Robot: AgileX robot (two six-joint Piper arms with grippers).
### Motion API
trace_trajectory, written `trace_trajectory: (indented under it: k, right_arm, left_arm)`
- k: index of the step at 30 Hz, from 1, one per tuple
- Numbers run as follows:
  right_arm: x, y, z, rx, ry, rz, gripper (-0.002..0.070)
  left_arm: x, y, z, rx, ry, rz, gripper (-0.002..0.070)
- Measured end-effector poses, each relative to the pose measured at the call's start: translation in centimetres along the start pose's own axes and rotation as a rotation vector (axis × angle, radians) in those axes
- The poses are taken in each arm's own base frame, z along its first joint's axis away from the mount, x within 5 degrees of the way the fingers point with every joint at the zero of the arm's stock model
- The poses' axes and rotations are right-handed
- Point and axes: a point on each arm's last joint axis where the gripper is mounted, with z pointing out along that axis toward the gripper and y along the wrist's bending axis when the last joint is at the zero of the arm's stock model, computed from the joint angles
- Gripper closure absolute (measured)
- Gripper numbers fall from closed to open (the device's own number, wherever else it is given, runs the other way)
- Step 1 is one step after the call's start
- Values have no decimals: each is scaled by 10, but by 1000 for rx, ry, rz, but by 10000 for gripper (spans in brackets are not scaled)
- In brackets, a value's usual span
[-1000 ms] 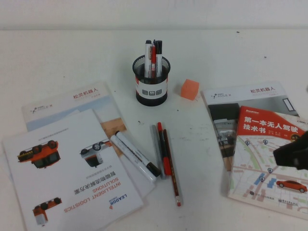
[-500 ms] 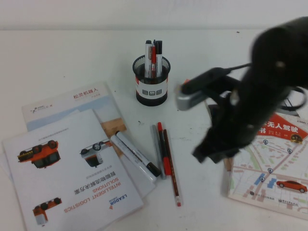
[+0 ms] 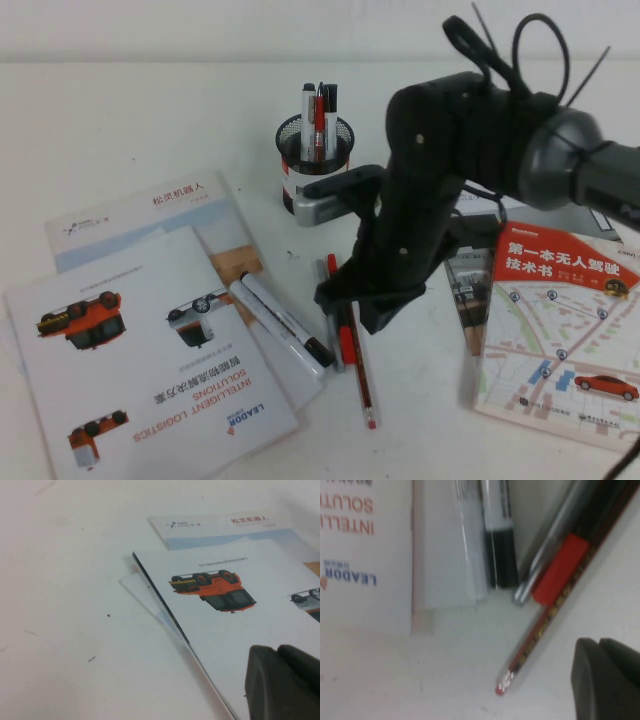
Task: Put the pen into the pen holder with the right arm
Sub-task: Pick up the pen on the table
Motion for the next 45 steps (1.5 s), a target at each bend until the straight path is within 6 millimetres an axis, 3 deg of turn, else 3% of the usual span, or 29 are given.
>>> trace_trajectory:
  k: [7,16,24,27,45]
  right_arm:
    - [-21,3,16,0,-8,9,696]
    - [-29,-3,40,35,31,13,671]
    - [-30,-8,44,89,36,72,449]
    - [-30,-12,50,122,43,127,416]
    - [-34,-8,61,68,29,234,420]
  left_arm:
    - [0,0,0,0,0,0,677]
    - [0,0,0,0,0,0,678]
    - [0,0,0,0,0,0,678]
    - [0,0,0,0,0,0,677]
    - [0,0,0,0,0,0,678]
